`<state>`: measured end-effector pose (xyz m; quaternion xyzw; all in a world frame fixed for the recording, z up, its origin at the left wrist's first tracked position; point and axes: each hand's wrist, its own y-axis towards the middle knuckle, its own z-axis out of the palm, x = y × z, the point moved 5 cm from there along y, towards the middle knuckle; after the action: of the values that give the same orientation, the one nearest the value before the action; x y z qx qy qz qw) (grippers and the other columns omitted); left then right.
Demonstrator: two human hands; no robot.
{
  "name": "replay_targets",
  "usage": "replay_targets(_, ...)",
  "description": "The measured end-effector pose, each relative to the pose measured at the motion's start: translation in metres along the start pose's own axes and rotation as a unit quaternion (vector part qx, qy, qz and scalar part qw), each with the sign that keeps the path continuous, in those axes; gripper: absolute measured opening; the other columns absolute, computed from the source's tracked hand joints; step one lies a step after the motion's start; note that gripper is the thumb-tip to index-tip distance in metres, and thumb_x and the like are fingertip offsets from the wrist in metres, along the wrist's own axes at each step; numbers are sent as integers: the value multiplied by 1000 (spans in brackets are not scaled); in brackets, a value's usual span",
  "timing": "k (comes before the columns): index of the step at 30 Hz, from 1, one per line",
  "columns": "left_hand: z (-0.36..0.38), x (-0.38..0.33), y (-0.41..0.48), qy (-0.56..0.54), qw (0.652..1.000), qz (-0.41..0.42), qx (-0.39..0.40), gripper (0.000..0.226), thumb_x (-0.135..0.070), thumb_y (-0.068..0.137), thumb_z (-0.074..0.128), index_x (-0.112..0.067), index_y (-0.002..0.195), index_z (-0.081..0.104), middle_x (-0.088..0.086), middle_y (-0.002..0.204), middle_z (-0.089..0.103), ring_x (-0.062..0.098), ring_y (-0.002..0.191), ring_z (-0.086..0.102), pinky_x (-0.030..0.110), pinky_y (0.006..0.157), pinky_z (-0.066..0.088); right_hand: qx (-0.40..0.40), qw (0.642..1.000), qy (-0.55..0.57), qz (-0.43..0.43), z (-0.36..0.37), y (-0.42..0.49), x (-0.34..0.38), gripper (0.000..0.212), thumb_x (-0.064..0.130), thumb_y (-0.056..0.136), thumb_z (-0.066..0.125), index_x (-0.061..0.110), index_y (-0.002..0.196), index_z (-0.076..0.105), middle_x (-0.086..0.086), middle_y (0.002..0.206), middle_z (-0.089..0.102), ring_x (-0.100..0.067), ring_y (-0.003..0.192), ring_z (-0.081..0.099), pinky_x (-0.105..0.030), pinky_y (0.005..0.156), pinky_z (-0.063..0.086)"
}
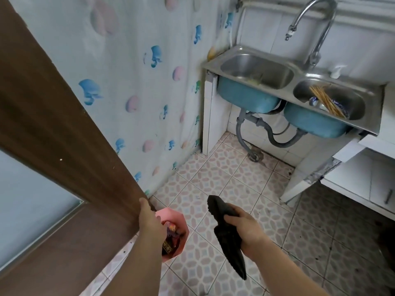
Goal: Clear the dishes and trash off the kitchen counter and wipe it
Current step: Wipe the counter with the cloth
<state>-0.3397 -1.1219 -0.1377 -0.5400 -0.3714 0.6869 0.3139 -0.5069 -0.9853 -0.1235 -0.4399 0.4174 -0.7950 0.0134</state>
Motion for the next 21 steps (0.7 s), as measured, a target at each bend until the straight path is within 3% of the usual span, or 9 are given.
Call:
replay_targets(7, 57, 24, 6, 157, 980, 6, 121, 49, -35, 100, 44, -10, 142, 41, 12, 144, 46, 27, 133, 44, 44, 113, 29, -27, 998, 44, -26, -22, 4, 22, 31, -3, 91, 48, 11, 115, 62, -18, 98, 68, -32, 77, 62, -37, 67, 52)
replay_targets(12, 144, 68, -35, 288, 924, 16, 252, 34, -32, 95, 55, -9, 118, 62, 6, 118, 66, 21, 108, 61, 36, 95, 43, -81, 989, 108, -64, -69, -13, 48, 30, 1, 91, 52, 13, 116, 62, -24, 109, 67, -34, 83, 64, -38, 68, 53)
replay_targets(15, 199, 100, -77, 349, 880, 23, 321, 31, -38, 93, 56, -14, 108, 67, 3, 107, 71, 19, 103, 65, 37, 96, 48, -103, 979, 142, -101, -109, -33, 68, 25, 3, 91, 53, 12, 113, 63, -23, 102, 67, -35, 77, 64, -38, 64, 52)
replay_targets(17, 225, 117, -105, 379, 855, 32, 352, 28, -40, 91, 59, -17, 104, 68, 3, 104, 72, 20, 101, 66, 37, 95, 51, -122, 970, 169, -129, -134, -43, 78, 24, 10, 91, 56, 10, 114, 62, -22, 103, 68, -36, 85, 65, -40, 69, 52)
replay_targets(21, 270, 153, -145, 419, 820, 62, 385, 21, -30, 91, 62, -13, 102, 68, 8, 100, 72, 21, 96, 67, 37, 84, 55, -146, 949, 229, -163, -185, -63, 95, 30, 19, 92, 57, 11, 121, 60, -19, 110, 69, -37, 104, 65, -49, 94, 50)
